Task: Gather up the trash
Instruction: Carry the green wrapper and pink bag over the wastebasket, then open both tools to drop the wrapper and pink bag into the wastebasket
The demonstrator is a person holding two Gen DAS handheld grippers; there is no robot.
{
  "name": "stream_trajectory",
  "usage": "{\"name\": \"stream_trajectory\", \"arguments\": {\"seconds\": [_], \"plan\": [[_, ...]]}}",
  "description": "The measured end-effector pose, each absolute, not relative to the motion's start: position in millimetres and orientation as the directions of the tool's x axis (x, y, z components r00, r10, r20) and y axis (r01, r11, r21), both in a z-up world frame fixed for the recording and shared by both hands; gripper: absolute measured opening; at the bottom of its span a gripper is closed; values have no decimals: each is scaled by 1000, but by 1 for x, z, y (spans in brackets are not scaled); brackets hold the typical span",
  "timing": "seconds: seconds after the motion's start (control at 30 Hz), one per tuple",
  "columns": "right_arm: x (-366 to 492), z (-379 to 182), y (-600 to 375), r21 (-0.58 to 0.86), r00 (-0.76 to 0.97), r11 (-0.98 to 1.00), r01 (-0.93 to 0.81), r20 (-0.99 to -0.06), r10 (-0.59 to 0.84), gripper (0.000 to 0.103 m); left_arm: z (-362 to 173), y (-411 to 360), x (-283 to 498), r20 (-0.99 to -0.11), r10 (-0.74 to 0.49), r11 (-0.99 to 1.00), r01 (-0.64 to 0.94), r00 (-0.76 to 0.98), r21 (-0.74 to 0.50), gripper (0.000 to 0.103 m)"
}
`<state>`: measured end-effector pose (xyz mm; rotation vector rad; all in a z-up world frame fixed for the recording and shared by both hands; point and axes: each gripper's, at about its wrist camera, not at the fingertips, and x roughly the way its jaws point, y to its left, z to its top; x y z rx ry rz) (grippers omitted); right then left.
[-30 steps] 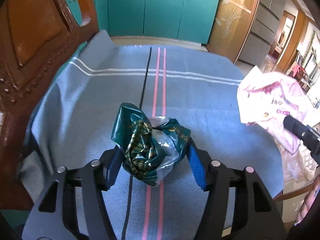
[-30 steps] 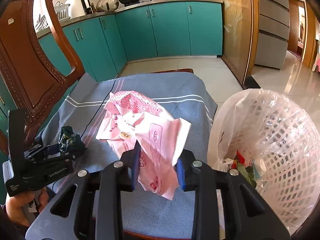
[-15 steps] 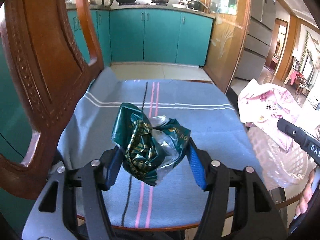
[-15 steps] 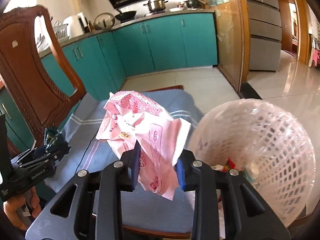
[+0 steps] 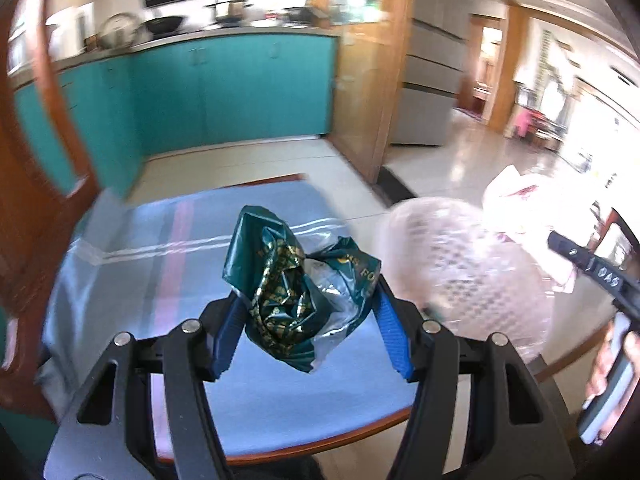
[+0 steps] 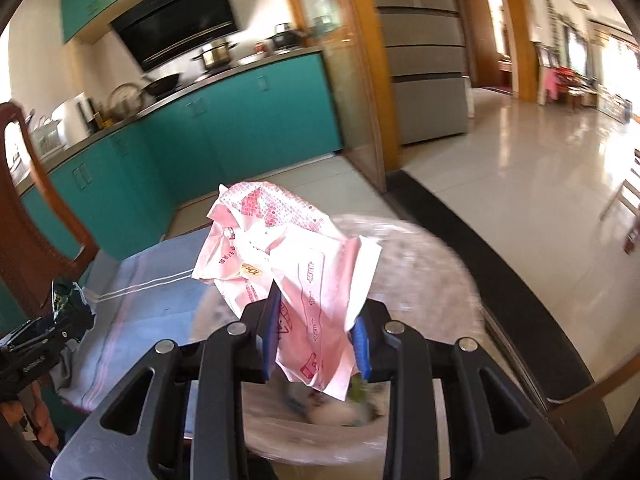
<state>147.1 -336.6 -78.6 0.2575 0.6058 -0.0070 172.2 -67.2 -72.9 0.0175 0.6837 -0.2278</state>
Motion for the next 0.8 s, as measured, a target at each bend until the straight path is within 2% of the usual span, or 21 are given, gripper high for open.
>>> {"name": "stream_trajectory", "arguments": {"seconds": [0.2, 0.27, 0.33, 0.37, 0.43, 0.57, 0.73, 0.8], "plan": [[127, -85, -377, 249, 823, 953, 170, -568, 2, 31, -84, -145, 196, -670, -375, 908, 401, 641, -124, 62], [122, -88, -386, 252, 822, 949, 191, -570, -14, 31, -93, -161, 203, -684, -399, 892, 432, 610, -135, 63], [119, -91, -390, 250, 818, 946, 207, -575, -27, 31, -102, -177, 207, -696, -412, 877, 463, 588, -129, 69], [119, -93, -391, 249, 816, 945, 212, -578, -31, 31, -106, -182, 209, -701, -411, 874, 471, 583, -120, 72], [121, -98, -392, 255, 807, 942, 217, -591, -26, 31, -112, -186, 210, -708, -391, 879, 467, 589, -96, 86], [128, -103, -383, 249, 796, 951, 183, -605, 5, 31, -115, -171, 209, -711, -337, 909, 410, 617, -75, 91], [151, -108, -354, 229, 779, 966, 121, -625, 50, 32, -102, -126, 198, -676, -266, 956, 280, 687, -93, 94], [158, -110, -347, 229, 768, 967, 108, -637, 66, 41, -98, -110, 190, -661, -233, 968, 237, 714, -86, 95]]}}
